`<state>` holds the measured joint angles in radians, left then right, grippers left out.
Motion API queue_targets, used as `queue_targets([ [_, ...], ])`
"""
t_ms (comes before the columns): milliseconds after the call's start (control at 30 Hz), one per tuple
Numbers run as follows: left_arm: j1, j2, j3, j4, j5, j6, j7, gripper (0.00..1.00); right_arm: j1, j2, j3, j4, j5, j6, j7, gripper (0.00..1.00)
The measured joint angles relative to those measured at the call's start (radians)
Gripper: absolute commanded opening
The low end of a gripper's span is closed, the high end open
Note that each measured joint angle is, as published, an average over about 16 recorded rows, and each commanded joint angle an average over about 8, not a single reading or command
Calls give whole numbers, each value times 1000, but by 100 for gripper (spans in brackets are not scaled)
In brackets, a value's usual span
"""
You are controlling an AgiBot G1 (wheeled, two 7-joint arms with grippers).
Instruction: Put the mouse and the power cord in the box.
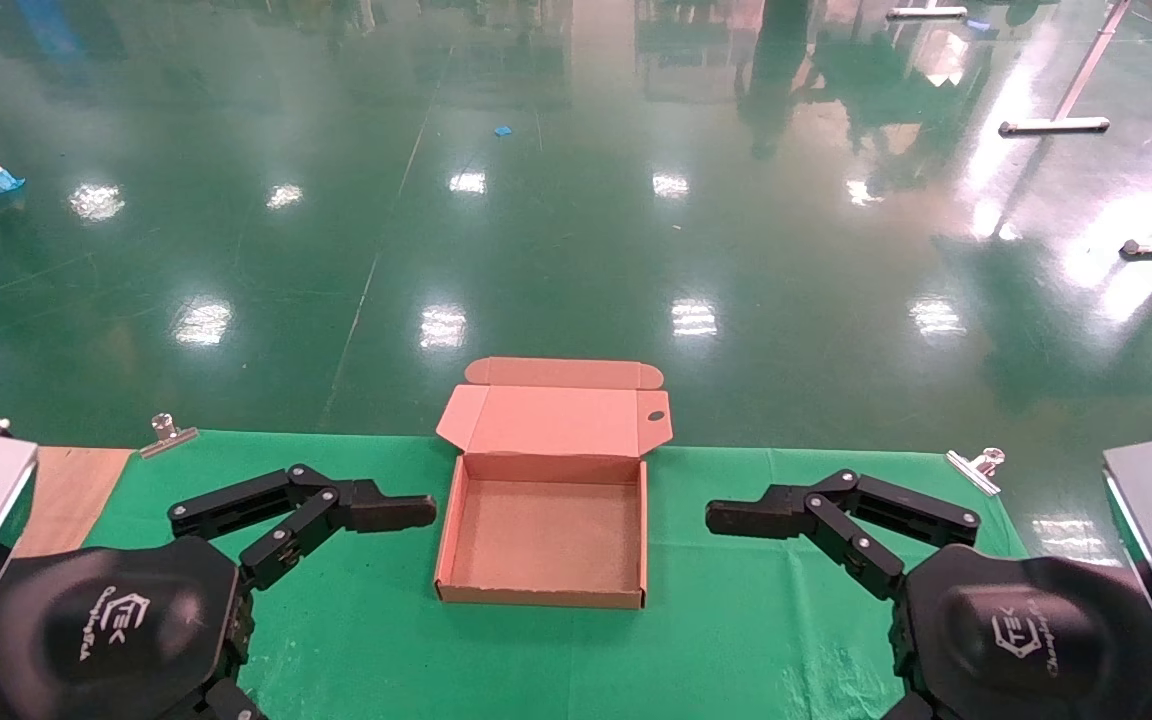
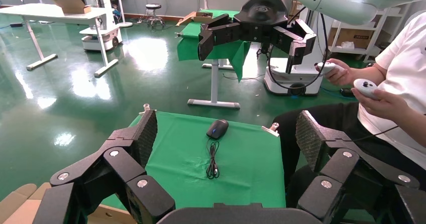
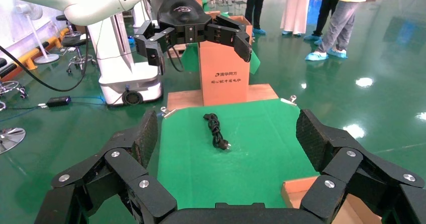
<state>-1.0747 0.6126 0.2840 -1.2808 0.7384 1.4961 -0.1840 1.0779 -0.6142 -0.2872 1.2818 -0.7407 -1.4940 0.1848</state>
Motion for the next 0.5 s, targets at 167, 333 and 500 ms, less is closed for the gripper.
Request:
queue_targets([
  [167,-5,2,16,16,37,10,16,100,19,-1,-25,4,-56,-10,0,100],
  [333,-25,1,51,46,127,29,50,100,63,-8,-76,4,-168,-27,1,100],
  [500,-64,6,107,98,267,45,102,100,138,-21,-157,8,-347,-50,2,100],
])
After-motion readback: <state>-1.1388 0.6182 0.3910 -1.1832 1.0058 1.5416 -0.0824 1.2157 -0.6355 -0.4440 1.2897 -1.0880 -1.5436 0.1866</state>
